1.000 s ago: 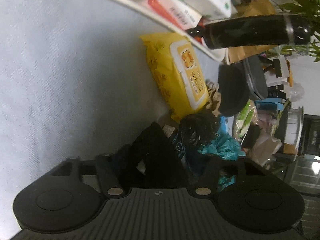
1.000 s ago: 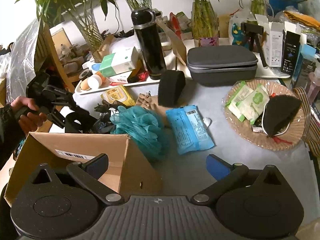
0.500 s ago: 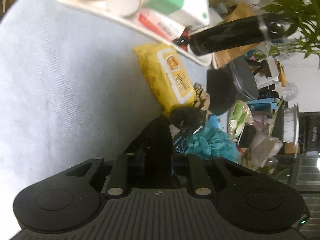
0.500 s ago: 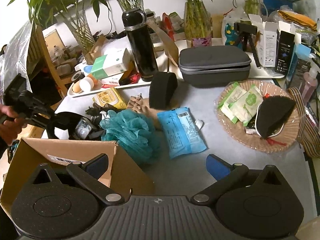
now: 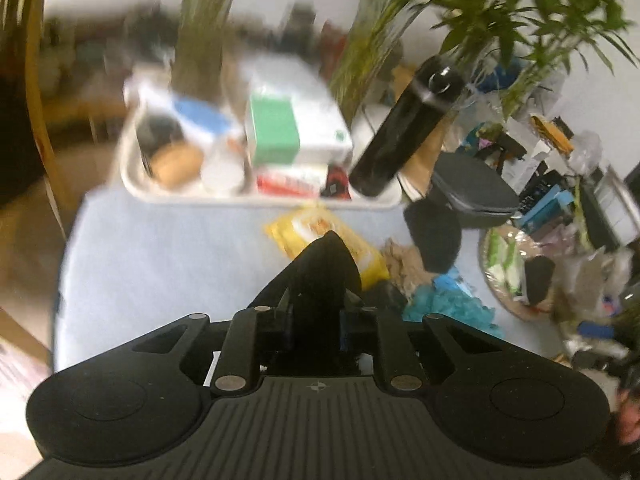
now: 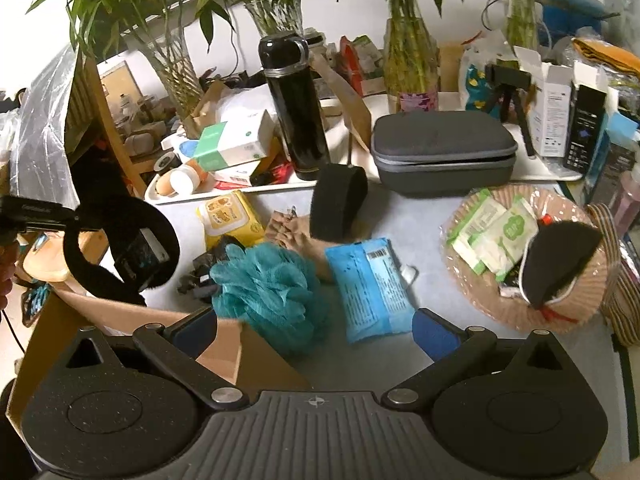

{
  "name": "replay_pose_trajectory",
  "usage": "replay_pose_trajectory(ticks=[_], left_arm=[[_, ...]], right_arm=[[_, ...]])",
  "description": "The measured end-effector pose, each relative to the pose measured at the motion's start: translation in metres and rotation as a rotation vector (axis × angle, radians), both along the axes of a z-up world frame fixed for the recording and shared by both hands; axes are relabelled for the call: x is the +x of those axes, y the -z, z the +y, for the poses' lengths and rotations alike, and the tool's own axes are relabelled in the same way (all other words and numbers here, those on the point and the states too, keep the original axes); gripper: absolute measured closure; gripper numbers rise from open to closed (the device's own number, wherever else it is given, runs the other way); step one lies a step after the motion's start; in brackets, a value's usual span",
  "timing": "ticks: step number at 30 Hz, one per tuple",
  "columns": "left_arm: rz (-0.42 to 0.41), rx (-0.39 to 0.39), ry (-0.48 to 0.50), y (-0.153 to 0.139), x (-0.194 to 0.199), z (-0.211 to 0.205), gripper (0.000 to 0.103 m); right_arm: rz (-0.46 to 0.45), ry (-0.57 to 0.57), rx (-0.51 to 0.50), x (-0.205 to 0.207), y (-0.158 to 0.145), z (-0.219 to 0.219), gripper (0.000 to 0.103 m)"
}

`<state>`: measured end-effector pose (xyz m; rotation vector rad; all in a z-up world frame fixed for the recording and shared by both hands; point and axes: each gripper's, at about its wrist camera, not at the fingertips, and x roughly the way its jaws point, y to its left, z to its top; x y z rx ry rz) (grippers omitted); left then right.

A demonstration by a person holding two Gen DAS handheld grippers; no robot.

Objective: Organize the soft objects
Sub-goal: 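Lift the black fabric item with the left tool while the right tool grasps the teal loofah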

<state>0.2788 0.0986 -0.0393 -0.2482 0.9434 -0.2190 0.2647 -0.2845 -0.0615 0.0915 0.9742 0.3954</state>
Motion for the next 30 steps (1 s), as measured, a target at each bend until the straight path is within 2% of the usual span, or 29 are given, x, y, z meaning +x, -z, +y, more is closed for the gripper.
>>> replay_pose_trajectory(ticks=[4, 11, 13, 24, 26, 27, 28, 30], left_arm=[[-0.107, 0.087, -0.02, -0.019, -0.014, -0.004, 0.084], [-0.206, 0.129, -0.054, -0.037, -0.028, -0.002, 0.084], [-0.224, 0.143, -0.061, -0.039, -0.032, -0.002, 0.084], [-0.254, 0.09, -0.083, -0.049, -0.049, 0.012, 0.084], [-0.264, 0.081, -0.085, -0.053, -0.052, 0.015, 0.084], [-0.268, 0.079, -0.086, -0.054, -0.053, 0.015, 0.084], [-0.271, 0.076, -0.086, -0.055, -0.054, 0.016, 0.084], [-0.275, 0.071, -0.091, -0.057, -0.056, 0.018, 0.084]], right_arm=[[0.02, -0.053, 0.021, 0.016, 0.001, 0.008, 0.0], [0.061, -0.149, 0.023, 0.046, 0.013, 0.03, 0.002], [0.086, -0.171, 0.022, 0.055, 0.02, 0.037, 0.006], [0.267, -0.282, 0.064, 0.102, 0.067, 0.069, 0.013], [0.295, -0.308, 0.044, 0.107, 0.077, 0.076, 0.018], [0.308, -0.316, 0.016, 0.109, 0.083, 0.08, 0.028], [0.316, -0.31, -0.01, 0.11, 0.088, 0.081, 0.032], [0.341, -0.308, 0.025, 0.112, 0.094, 0.081, 0.05]])
